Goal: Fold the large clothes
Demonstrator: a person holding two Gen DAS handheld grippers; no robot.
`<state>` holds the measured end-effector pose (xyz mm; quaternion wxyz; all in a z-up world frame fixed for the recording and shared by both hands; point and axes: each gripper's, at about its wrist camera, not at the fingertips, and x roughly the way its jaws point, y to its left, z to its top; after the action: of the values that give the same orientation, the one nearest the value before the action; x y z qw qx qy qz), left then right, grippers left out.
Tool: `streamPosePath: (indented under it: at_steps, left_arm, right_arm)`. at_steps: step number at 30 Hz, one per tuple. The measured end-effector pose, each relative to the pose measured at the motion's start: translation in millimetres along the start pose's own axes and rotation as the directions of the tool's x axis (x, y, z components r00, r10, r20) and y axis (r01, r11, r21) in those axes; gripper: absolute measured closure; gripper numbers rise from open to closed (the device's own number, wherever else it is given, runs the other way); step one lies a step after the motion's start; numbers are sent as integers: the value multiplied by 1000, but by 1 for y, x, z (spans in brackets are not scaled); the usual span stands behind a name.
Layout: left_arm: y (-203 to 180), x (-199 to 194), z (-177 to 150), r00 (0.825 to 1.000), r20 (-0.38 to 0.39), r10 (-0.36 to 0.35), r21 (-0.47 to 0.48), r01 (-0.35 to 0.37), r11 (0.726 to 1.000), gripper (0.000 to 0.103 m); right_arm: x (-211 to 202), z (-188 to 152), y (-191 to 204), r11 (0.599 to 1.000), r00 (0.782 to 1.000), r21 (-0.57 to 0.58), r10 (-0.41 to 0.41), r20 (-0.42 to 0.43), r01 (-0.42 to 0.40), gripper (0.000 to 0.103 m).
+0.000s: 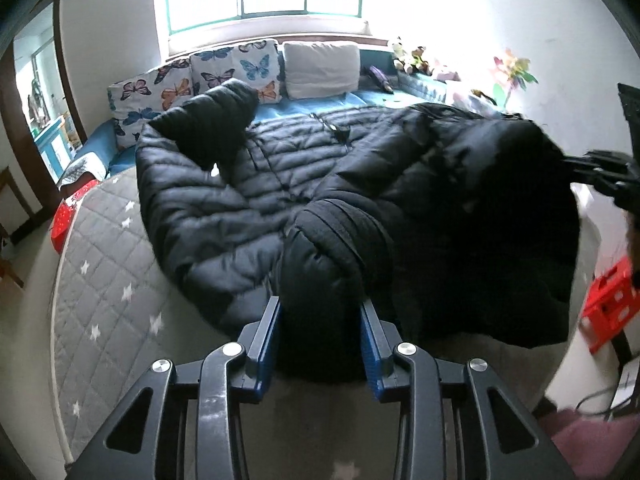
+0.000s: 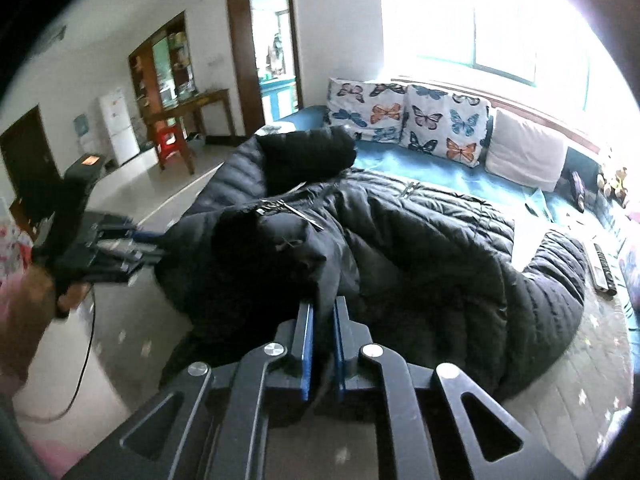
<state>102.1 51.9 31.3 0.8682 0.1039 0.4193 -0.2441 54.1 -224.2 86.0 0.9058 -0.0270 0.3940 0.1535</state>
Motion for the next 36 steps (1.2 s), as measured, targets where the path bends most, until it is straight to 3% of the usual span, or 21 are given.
streamPosePath:
  at_steps: [6, 11, 15, 17, 19, 24, 26, 30, 34, 36]
  left_arm:
    - [-1, -14, -49, 996, -81, 44, 18, -42, 999, 64]
    - [2, -30, -43, 998, -61, 28, -7, -28, 1000, 63]
    - [-5, -34, -8, 1000, 0, 5, -22, -5, 1000, 42]
    - [-10, -23, 18, 1000, 16, -10, -23, 10, 1000, 40]
    - [-15, -7, 39, 999, 15, -28, -28, 29, 999, 40]
    - [-30, 49, 75, 996, -48, -77, -24, 76, 997, 40]
    - [-35, 72, 77, 996, -71, -49, 4, 50, 999, 40]
    - [-37, 113, 61, 983, -168, -71, -9, 70, 997, 40]
    - [-37, 134, 39, 975, -213, -57, 11, 60, 998, 40]
    - [-34, 132, 46, 970, -230, -80, -11, 80, 997, 40]
  right_arm:
    - [6, -48, 23, 998, 987, -41, 30, -158, -37, 93]
    - [33, -73, 29, 997, 954, -55, 38, -297, -57, 92]
    - [15, -51, 18, 998, 960, -36, 44, -276, -56, 90]
    - [7, -34, 5, 999, 973, -38, 9, -232, -18, 74]
    - [8, -19, -8, 999, 984, -29, -25, -178, 20, 34]
    - [36, 0, -36, 997, 991, 17, -73, -109, 75, 33]
    - [63, 5, -50, 996, 991, 54, -67, -117, 74, 33]
    - [107, -9, -75, 989, 980, 119, -64, -187, 87, 33]
    - [149, -51, -88, 987, 944, 136, -38, -327, 87, 33]
    - [148, -58, -87, 989, 953, 124, -36, -300, 77, 33]
